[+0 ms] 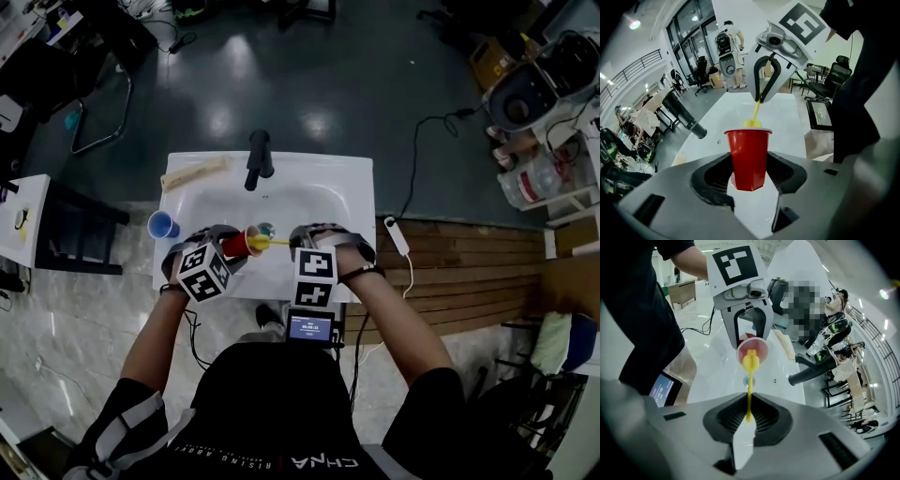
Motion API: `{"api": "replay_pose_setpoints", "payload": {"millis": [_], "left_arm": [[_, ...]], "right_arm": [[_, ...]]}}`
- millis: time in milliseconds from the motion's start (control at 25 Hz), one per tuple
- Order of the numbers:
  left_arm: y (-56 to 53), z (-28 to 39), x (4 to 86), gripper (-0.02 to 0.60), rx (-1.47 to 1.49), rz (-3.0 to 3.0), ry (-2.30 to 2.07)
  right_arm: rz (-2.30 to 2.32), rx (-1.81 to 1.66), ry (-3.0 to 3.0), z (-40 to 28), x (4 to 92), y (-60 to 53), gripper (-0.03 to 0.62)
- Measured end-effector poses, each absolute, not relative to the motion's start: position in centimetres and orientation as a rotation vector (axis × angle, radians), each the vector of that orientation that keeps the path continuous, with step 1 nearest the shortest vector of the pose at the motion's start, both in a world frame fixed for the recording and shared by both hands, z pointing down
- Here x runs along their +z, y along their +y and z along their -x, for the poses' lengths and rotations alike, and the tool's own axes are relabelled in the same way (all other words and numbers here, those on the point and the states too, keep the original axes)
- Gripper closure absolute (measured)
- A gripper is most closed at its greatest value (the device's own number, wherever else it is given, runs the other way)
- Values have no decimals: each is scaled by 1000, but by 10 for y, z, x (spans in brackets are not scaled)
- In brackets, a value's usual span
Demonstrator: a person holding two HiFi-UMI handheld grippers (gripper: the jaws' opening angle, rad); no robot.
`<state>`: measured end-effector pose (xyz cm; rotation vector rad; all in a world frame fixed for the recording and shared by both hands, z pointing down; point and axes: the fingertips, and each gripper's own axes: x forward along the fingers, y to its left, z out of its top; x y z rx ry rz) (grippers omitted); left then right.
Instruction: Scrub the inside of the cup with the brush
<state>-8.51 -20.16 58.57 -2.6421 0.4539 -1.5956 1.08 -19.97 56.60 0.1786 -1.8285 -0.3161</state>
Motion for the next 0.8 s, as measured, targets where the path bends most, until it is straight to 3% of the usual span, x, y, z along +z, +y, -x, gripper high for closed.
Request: {"api": "replay_pose_setpoints", "payload": {"millis": [800], "left_arm": [[-196, 66, 588, 350, -1609, 2639, 412]], "right_arm": [[-114, -376, -1874, 11, 566, -204, 556]]}}
